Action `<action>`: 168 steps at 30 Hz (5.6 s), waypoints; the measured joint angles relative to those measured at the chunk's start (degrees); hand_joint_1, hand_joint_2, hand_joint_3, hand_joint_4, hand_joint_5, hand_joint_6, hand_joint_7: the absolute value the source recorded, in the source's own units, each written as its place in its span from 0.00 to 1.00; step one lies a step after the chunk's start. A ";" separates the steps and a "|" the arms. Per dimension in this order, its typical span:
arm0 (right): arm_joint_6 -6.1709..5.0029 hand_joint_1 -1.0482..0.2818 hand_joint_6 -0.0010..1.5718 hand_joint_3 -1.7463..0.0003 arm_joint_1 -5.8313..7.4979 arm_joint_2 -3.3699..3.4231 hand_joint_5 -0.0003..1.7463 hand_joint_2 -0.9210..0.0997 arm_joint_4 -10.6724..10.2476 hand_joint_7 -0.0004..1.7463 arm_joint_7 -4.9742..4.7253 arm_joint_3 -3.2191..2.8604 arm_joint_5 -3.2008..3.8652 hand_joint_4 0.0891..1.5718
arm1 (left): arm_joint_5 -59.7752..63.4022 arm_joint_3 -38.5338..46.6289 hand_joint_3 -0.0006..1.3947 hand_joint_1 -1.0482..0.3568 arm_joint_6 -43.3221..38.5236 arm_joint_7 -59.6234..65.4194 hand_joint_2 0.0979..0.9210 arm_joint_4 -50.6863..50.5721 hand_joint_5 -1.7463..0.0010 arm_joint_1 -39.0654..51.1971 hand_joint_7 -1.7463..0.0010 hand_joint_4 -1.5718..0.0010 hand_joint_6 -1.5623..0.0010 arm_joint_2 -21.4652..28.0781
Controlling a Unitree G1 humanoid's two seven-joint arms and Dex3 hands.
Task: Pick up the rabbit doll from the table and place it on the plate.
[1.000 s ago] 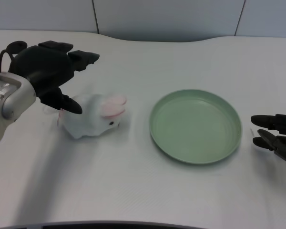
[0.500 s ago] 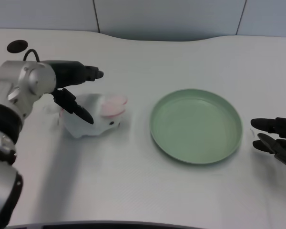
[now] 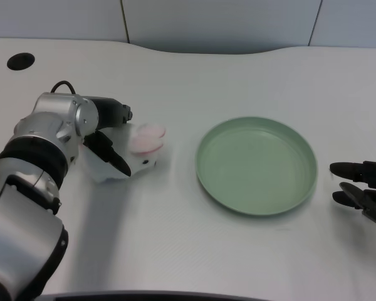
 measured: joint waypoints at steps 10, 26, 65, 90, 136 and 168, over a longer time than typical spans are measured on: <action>1.37 0.46 0.60 0.89 2.56 -0.07 0.01 0.00 -4.49 0.00 0.69 -0.26 0.38 0.65 | 4.08 -5.17 0.01 0.11 0.12 6.11 0.82 0.86 1.00 2.04 0.99 1.00 0.97 -1.06; 0.96 0.46 0.60 0.89 4.44 -0.15 0.01 0.00 -6.78 0.00 0.71 -0.38 0.34 0.66 | 4.36 -5.83 0.01 0.32 -0.33 19.73 0.92 1.64 0.93 5.50 0.95 0.75 0.69 -2.19; 1.10 0.46 0.62 0.90 7.32 -0.12 0.01 0.00 -8.95 0.00 1.52 -1.07 1.13 0.66 | 4.41 -4.40 0.01 0.61 -15.57 43.05 0.97 0.66 0.00 0.06 0.21 0.50 0.60 -1.11; 0.07 0.46 0.60 0.90 6.79 0.02 0.01 0.00 -8.78 0.00 1.09 0.13 0.08 0.66 | 2.89 -5.11 0.01 0.61 -23.26 41.22 0.99 -2.05 0.00 -4.14 0.00 0.45 0.61 -19.42; 0.92 0.49 0.60 0.89 8.55 0.51 0.01 0.00 -12.36 0.00 0.26 1.86 -0.92 0.68 | 4.39 -7.24 0.00 0.30 -16.43 35.12 0.95 0.52 0.67 -2.23 0.84 0.74 0.72 -18.39; 1.11 0.49 0.59 0.90 6.35 0.28 0.00 0.00 -9.11 0.00 0.56 1.54 -0.11 0.66 | -17.86 13.38 0.07 0.23 -31.44 19.34 1.00 -6.27 0.98 5.44 0.98 0.96 0.94 -6.51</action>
